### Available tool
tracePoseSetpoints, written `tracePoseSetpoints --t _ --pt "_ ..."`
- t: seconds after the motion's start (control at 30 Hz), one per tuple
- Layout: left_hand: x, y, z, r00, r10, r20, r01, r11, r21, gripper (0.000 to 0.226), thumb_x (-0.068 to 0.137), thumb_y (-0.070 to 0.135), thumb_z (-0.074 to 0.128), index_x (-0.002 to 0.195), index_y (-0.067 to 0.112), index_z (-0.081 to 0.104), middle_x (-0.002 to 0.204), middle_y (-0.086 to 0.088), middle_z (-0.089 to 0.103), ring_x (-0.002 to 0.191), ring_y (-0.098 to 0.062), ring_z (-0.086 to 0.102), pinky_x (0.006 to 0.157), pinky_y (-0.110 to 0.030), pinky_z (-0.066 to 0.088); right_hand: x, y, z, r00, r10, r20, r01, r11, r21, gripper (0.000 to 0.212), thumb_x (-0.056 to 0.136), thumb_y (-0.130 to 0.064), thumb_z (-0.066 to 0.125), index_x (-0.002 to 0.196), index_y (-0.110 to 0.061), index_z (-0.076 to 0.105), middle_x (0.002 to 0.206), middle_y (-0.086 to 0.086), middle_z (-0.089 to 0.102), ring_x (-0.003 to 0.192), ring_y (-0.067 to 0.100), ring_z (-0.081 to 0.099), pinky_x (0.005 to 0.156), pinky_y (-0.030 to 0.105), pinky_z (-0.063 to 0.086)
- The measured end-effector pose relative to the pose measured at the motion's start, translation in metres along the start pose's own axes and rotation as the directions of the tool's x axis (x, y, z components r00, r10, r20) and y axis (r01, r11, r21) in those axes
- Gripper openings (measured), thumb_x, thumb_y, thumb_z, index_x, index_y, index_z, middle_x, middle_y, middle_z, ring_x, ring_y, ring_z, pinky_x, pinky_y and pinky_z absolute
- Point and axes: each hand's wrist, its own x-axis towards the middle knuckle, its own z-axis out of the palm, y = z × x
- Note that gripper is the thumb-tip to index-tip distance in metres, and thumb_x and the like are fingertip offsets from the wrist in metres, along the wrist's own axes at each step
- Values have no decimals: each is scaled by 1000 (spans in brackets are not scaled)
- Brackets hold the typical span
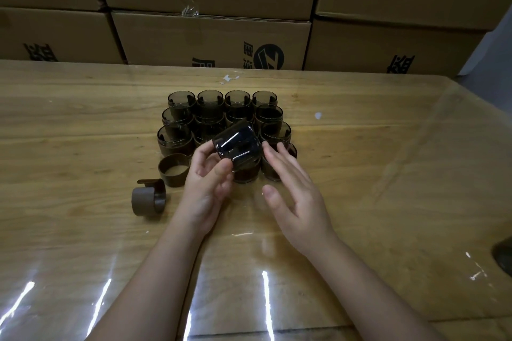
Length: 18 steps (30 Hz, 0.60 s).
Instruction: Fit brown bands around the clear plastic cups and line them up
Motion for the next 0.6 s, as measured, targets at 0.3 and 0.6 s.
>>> tracePoseSetpoints --t 0.3,0.6 --pt "-5 3 6 996 -28 85 21 997 81 90 35 47 95 112 21 55 95 0 65 82 -9 64 61 -17 51 0 -2 -4 994 -89 -56 87 995 -45 53 96 -34 45 145 -17 35 152 -7 37 147 12 24 116 20 23" --pt "-5 3 1 985 -93 147 70 985 157 78 47 31 85 119 21 54 104 -3 63 88 -10 63 63 -18 51 1 0 -6 999 31 -32 -30 999 25 53 98 -41 36 148 -23 31 154 -16 31 147 5 20 117 18 18"
